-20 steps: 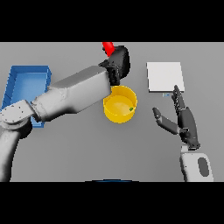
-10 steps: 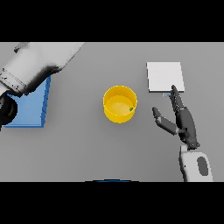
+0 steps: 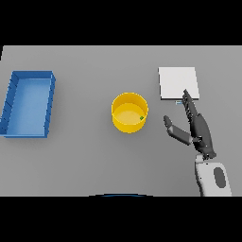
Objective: Pick up the red beaker and tilt it to pour out 1 green nut into yellow bowl. Pick up the yellow bowl and place it on the metallic measuring scale.
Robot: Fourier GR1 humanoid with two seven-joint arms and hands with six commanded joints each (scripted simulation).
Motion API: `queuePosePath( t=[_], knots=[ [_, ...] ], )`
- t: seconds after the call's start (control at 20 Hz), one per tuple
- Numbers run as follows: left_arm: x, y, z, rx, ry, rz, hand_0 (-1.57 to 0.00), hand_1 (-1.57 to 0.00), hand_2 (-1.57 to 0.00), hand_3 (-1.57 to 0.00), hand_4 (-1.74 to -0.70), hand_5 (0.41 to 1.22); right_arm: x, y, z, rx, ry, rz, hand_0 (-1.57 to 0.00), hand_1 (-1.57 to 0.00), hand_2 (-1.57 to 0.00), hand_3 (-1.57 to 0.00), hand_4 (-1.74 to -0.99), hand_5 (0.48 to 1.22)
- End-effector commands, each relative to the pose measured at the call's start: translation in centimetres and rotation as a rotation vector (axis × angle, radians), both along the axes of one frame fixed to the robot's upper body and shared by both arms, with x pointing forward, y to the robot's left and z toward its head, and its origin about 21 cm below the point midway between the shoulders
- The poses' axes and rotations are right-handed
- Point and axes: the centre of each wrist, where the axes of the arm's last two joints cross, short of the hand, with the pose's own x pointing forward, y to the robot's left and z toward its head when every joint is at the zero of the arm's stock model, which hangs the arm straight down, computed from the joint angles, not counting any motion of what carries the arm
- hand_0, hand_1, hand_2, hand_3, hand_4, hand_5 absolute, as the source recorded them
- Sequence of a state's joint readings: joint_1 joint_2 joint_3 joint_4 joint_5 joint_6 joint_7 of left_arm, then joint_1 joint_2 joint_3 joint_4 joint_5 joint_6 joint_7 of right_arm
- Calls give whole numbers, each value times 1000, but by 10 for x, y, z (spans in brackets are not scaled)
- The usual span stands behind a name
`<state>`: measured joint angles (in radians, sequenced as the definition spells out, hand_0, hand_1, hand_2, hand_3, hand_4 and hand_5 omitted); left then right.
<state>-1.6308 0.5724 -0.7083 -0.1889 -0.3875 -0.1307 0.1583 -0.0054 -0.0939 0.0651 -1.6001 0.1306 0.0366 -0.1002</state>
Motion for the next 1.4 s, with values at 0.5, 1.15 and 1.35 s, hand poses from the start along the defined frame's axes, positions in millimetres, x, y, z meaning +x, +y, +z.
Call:
queuePosePath(
  t=[0.5, 1.15, 1.35],
  knots=[
    [-12, 96, -138, -481, 96, 422, -1571, -1570, -1570, -1418, -1739, 1221, 3, 2, -5, -4, 37, 4, 1, 1, 1, 1, -1307, 677],
    [-77, 111, -207, -630, 59, 543, -1571, -1571, -1571, -1319, -1737, 1146, 0, -1, -6, -15, 26, 16, 1, 1, 1, 1, -1335, 725],
    [-96, 107, -222, -657, 99, 522, -1571, -1571, -1571, -1273, -1502, 896, 1, 3, -4, -28, 11, 9, 1, 1, 1, 1, -1326, 730]
  ],
)
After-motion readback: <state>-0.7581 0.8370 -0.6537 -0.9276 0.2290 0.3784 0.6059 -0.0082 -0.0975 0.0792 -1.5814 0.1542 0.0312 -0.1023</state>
